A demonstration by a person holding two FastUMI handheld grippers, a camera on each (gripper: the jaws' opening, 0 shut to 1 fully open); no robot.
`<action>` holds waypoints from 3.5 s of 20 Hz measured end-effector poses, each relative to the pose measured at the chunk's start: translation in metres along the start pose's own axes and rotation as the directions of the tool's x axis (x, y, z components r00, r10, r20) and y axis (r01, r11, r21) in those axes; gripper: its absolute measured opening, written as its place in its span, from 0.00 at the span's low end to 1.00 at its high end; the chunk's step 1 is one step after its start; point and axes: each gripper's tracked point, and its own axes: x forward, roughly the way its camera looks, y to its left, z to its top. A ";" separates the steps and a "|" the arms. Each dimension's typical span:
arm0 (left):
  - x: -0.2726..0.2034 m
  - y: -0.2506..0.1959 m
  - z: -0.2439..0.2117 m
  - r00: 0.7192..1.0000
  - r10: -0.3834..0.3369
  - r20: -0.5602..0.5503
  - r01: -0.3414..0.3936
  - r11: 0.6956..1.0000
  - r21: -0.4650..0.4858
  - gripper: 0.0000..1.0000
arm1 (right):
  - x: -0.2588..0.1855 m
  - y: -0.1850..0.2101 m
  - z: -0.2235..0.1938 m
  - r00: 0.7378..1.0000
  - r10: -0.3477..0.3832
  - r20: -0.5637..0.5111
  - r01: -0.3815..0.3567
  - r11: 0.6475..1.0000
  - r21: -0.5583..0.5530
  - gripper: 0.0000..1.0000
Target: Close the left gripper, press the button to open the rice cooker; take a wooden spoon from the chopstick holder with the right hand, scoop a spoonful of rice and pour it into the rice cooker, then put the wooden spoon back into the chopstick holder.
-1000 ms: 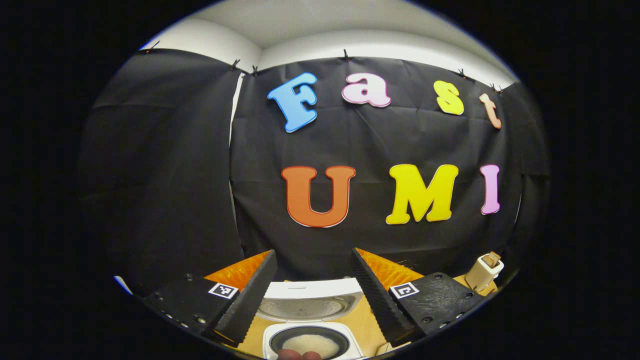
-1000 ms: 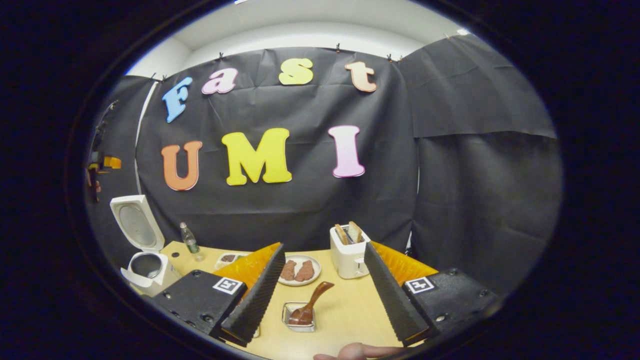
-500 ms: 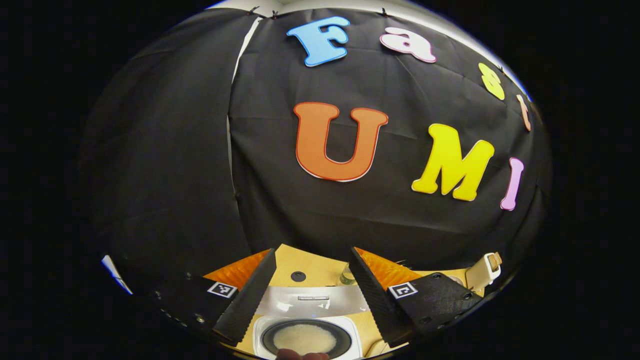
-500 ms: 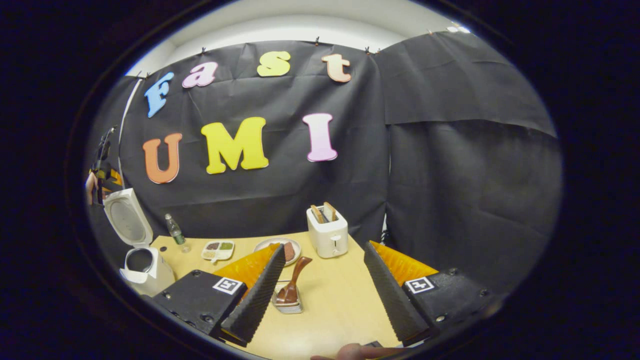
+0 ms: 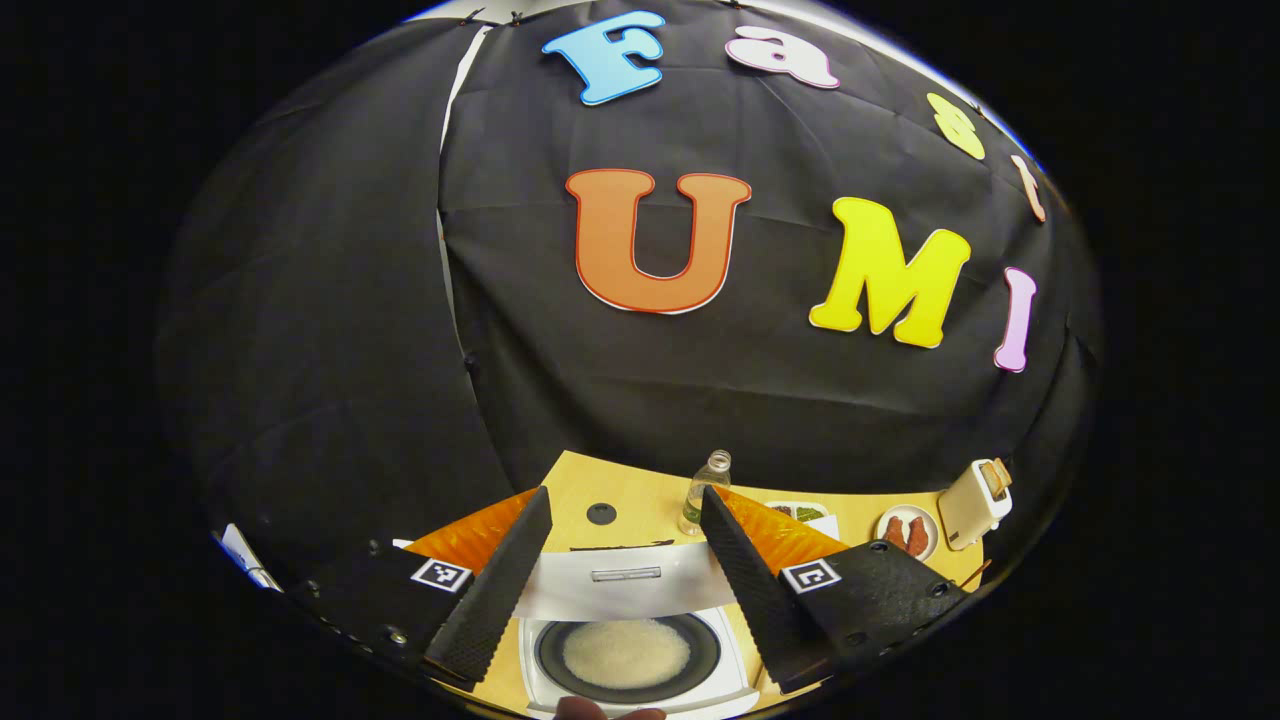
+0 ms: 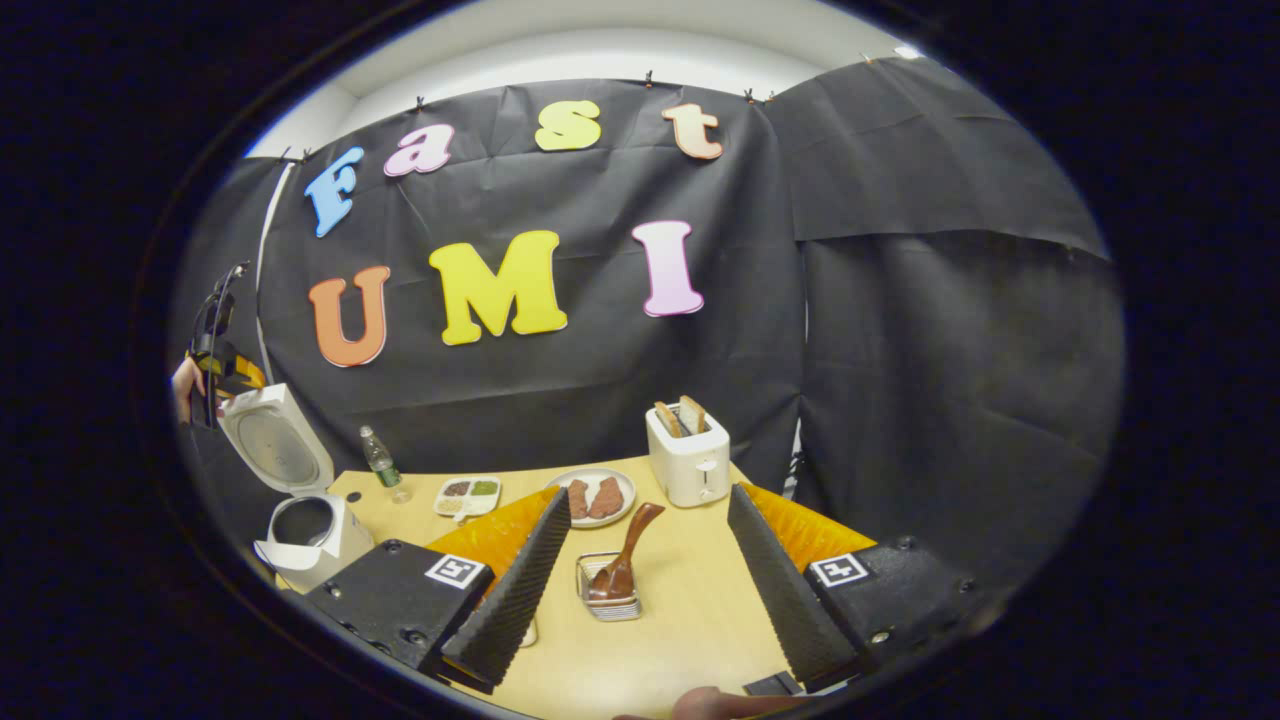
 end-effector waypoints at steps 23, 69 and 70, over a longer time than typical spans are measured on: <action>-0.108 -0.020 -0.078 0.957 0.035 0.287 -0.040 0.999 0.012 0.95 | 0.002 0.054 -0.030 0.980 0.179 -0.086 -0.186 0.979 -0.081 1.00; -0.043 -0.016 -0.219 0.997 0.059 -0.043 -0.057 0.997 0.045 0.97 | 0.016 0.079 -0.048 0.956 0.239 -0.172 -0.258 0.961 -0.101 1.00; -0.042 -0.017 -0.220 0.997 0.059 -0.046 -0.057 0.997 0.052 0.97 | 0.019 0.080 -0.049 0.954 0.241 -0.175 -0.261 0.960 -0.100 1.00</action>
